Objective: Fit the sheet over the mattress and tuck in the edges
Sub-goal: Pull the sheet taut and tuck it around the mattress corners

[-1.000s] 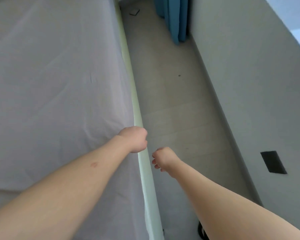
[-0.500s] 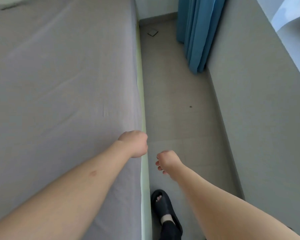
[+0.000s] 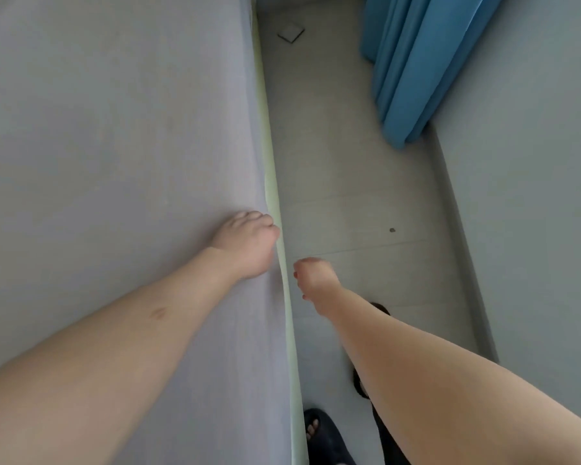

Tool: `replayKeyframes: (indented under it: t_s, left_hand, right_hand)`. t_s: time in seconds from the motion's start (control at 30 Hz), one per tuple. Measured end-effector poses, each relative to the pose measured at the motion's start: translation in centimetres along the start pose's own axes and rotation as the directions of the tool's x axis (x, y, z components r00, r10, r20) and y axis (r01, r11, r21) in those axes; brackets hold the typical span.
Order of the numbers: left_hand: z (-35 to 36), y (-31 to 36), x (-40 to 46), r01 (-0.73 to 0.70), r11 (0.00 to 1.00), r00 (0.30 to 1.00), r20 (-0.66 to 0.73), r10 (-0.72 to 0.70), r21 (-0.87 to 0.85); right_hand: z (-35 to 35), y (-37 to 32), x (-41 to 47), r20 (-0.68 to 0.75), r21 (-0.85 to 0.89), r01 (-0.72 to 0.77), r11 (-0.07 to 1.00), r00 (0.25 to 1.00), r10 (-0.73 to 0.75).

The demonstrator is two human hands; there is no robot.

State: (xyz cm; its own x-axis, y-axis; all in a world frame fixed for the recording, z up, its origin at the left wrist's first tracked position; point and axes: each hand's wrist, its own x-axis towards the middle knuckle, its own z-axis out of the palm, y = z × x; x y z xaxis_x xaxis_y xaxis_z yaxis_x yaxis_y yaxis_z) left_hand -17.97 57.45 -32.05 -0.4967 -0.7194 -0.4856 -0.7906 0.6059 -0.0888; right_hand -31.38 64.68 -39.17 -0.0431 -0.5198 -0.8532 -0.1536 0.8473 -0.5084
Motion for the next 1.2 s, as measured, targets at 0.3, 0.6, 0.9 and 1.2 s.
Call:
replayKeyframes:
  t_s: [0.3,0.6,0.9,1.2]
  left_hand:
    - [-2.8,-3.0,11.0,-0.170,0.969,0.935,0.341,0.101,0.180]
    - [-0.3,-2.5,14.4,-0.420,0.855,0.748,0.649,0.137,0.303]
    - [0.4,-1.1,14.6,-0.453,0.838,0.701,0.703,0.122,0.306]
    - [1.0,-1.0,14.4,-0.400,0.877,0.725,0.677,0.126,0.266]
  right_hand:
    - [3.5,-6.5,9.0,0.097,-0.050,-0.126,0.991,0.987,0.131]
    - [4.1,-3.8,9.9,0.082,0.116,-0.206,0.972,0.977,0.197]
    - [4.5,-3.2,8.7,0.054,0.005,-0.070,0.998,0.996,0.070]
    - [5.2,-2.2,9.1,0.205,0.248,-0.235,0.940,0.961,0.186]
